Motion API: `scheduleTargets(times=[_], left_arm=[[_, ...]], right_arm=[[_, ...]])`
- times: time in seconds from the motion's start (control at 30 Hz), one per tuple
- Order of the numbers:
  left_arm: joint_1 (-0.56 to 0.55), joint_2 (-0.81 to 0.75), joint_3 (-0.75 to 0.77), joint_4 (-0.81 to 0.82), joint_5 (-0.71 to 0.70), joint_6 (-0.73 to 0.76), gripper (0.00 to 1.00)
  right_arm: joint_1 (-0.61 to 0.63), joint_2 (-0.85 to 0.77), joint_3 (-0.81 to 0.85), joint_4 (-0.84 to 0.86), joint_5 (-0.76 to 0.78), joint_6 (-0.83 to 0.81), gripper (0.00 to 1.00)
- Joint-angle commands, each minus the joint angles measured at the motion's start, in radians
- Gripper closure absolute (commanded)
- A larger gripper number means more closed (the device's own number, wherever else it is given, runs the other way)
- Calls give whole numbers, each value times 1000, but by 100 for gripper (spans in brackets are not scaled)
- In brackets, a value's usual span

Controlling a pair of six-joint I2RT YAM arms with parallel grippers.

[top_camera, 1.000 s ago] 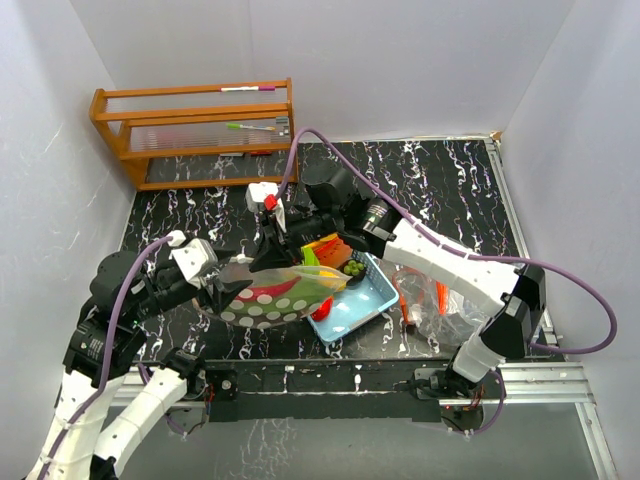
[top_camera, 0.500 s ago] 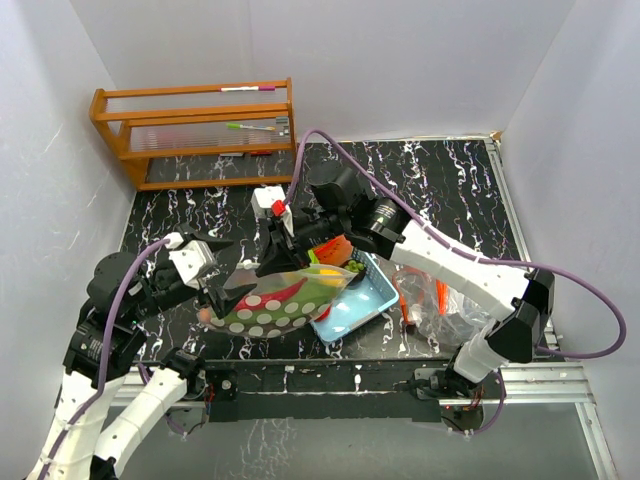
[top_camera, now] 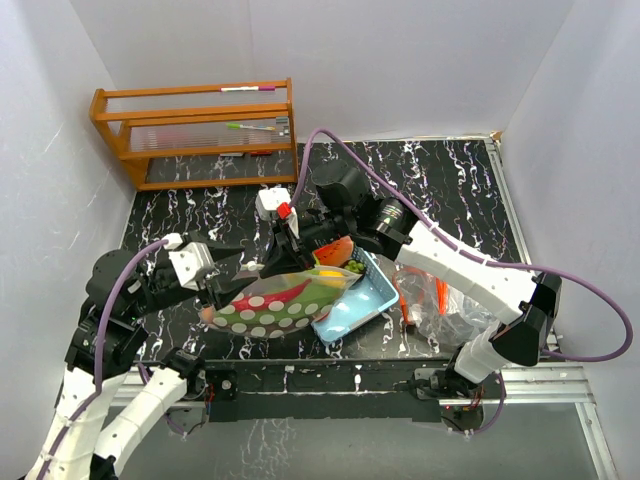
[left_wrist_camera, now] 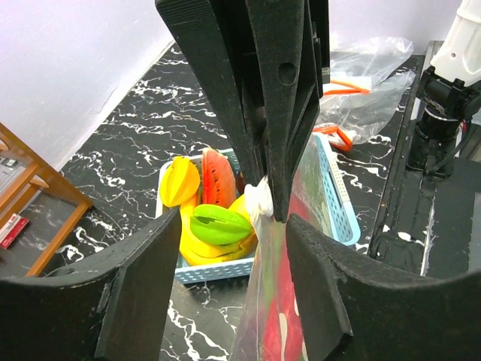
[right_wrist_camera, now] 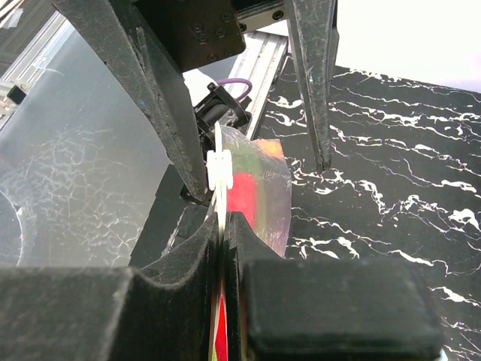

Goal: Place the food in the zip-top bag and seal the zipper
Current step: Zip the zipper food storage bag at the center of the board.

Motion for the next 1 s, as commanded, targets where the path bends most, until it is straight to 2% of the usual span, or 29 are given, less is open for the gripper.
scheduleTargets(times=[0.0,0.2,0.23,0.27,0.3,0.6,0.7,0.77,0.97], left_arm=[[0,19,-2,49,45,-5,46],[1,31,-12,51,69,-12,58],[-1,30,-12,53,68,-11,63],[0,28,-12,53,67,-12,75],[0,28,-11,53,61,-13,81],[0,11,-13,40,38,-26,89],[0,12,-19,40,49,-26,93],[0,14,-24,46,62,-27,100],[0,68,11,-8,138,11,100]], right_arm=[[-6,-48,11,45,-34,-17,92],[-6,-48,15,46,-31,-18,92],[-6,-47,15,45,-30,-18,92],[-6,-48,14,44,-28,-18,92],[-6,-49,13,44,-27,-17,92],[-6,-50,10,47,-19,-12,92],[-6,-50,12,46,-18,-13,92],[-6,-49,12,47,-17,-11,92],[-6,-45,13,50,-8,-4,89]])
